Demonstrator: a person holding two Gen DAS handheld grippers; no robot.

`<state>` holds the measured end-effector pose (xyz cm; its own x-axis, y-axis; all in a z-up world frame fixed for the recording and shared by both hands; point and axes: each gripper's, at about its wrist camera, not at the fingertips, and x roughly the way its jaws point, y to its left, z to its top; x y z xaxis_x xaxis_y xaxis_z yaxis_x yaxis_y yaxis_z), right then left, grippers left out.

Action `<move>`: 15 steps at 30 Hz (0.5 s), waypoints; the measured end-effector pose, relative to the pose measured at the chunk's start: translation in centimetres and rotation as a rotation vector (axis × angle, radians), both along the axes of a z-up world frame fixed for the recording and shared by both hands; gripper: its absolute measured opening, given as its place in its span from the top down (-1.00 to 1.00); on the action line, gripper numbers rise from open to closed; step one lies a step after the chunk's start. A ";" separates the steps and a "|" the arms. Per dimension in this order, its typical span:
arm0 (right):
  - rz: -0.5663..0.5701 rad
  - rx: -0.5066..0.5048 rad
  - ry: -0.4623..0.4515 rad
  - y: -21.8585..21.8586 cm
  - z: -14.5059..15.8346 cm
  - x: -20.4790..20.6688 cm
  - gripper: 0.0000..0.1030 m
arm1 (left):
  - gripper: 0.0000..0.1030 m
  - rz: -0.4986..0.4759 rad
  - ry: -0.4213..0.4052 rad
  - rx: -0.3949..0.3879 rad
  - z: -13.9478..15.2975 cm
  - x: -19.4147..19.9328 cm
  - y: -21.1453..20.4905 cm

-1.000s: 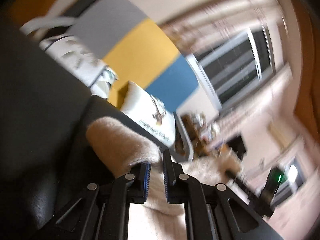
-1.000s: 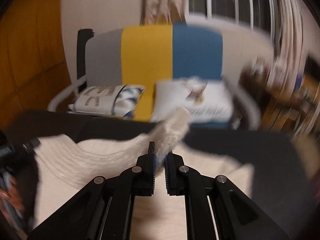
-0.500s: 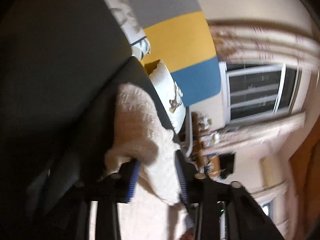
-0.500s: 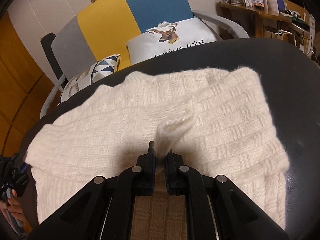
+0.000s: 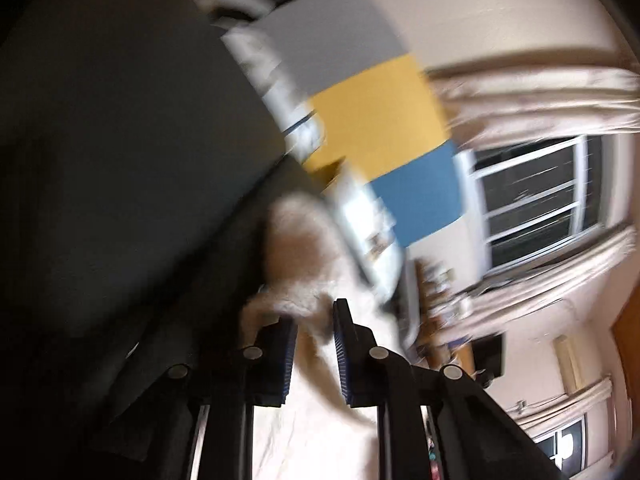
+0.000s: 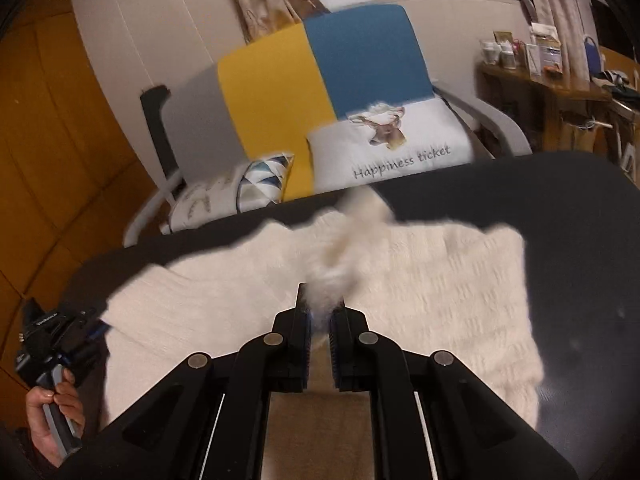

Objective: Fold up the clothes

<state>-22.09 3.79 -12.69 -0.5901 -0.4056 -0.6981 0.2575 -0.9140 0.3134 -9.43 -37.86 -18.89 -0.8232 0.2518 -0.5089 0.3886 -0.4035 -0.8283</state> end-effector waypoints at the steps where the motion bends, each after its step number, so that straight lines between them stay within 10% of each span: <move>1: -0.010 0.022 -0.053 0.1 -1.6 -0.2 0.84 | 0.79 -0.002 -0.036 0.010 -1.0 0.2 0.0; 5: -0.036 -0.015 -0.096 0.7 -4.0 0.2 0.84 | 0.70 0.010 -0.007 0.116 -2.2 1.4 -0.8; 11: -0.045 -0.078 -0.095 1.2 -4.5 0.7 0.78 | 0.38 0.160 0.133 0.555 -6.1 0.3 -1.5; 15: -0.076 -0.255 -0.157 3.2 -5.4 -0.3 0.76 | 0.43 0.180 0.106 0.521 -5.6 -1.5 -1.4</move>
<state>-22.40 6.95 -18.13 -0.5188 -0.5383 -0.6642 0.1218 -0.8155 0.5658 -10.98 -39.26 -24.51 -0.9162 0.2985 -0.2673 0.3176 0.1344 -0.9386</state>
